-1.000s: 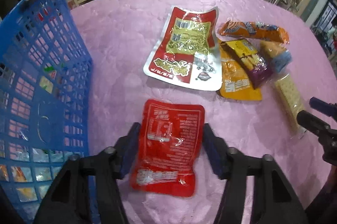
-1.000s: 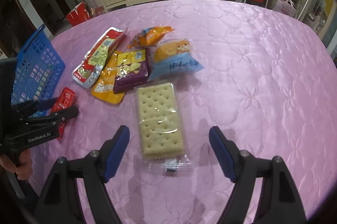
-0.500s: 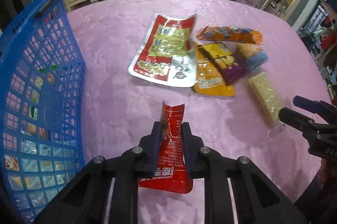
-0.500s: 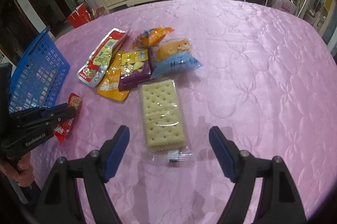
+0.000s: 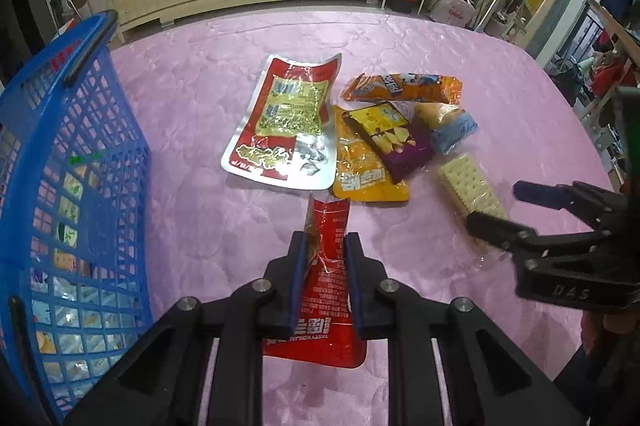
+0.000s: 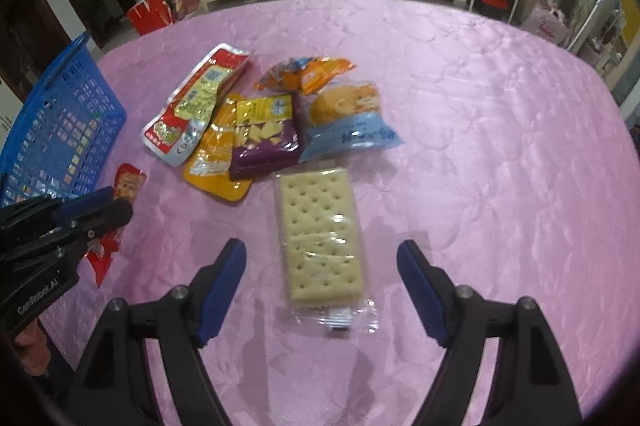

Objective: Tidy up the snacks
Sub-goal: 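Grasp the red packet with the left tool while the right tool grasps the plain cracker pack, then carry both packs over the blue basket and open both tools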

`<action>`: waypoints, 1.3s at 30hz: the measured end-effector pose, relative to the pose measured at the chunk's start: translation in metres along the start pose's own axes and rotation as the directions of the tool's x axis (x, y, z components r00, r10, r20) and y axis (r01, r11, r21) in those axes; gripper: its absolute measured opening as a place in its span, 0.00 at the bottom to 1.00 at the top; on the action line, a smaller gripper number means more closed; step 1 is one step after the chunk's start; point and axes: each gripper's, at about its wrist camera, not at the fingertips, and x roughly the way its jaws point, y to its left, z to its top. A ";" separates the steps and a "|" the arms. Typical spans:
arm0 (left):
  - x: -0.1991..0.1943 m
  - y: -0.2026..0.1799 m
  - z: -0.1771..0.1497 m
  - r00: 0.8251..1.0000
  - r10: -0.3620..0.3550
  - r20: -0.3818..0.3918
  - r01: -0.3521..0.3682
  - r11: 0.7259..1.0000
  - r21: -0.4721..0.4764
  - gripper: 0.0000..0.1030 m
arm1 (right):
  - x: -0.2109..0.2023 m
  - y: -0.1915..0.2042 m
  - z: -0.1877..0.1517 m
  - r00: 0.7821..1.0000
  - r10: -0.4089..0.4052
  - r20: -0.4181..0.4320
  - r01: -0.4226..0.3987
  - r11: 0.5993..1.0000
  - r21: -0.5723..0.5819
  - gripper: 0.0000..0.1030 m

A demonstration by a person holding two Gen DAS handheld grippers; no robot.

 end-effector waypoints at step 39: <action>-0.148 0.013 -0.018 0.966 -0.008 0.258 0.003 1.000 0.017 0.17 | -0.130 0.084 -0.010 0.975 0.048 0.218 -0.024 0.993 -0.115 0.46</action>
